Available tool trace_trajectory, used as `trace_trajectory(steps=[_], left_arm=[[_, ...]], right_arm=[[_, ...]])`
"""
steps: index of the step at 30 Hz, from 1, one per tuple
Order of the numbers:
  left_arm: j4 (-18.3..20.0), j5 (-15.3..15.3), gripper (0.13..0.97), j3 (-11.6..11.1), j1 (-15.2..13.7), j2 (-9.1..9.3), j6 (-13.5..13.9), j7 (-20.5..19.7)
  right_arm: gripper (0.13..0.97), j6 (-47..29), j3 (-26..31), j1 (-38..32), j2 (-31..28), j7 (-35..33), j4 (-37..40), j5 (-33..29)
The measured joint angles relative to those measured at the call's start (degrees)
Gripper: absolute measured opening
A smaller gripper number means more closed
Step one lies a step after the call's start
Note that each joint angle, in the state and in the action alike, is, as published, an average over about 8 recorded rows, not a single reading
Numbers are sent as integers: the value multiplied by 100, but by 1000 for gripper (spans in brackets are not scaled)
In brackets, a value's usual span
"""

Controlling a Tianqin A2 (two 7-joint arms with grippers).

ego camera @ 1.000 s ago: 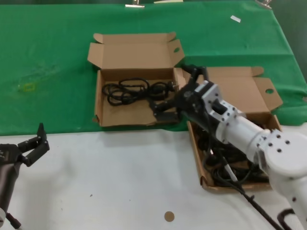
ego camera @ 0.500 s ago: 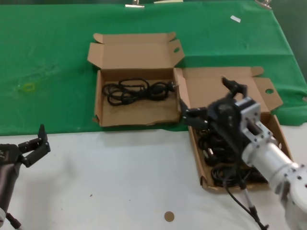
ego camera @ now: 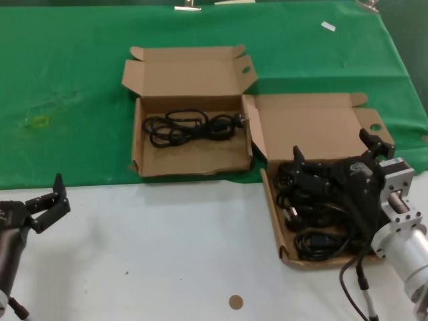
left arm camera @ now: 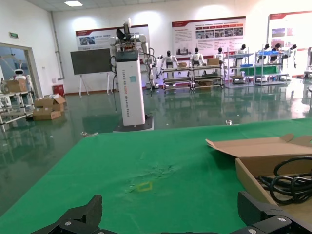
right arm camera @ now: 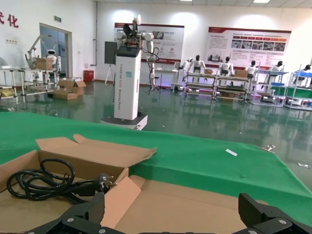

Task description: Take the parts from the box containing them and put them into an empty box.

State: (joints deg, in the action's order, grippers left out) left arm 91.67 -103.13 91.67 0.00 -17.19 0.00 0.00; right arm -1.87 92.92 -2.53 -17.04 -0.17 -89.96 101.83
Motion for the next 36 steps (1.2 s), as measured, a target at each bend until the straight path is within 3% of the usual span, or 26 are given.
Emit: trace_trajectory(steps=[36], left_arm=[[0,0,966,0,0,0,0,0]], right_arm=[[966,14,-9,19,-1,1,-12,9]])
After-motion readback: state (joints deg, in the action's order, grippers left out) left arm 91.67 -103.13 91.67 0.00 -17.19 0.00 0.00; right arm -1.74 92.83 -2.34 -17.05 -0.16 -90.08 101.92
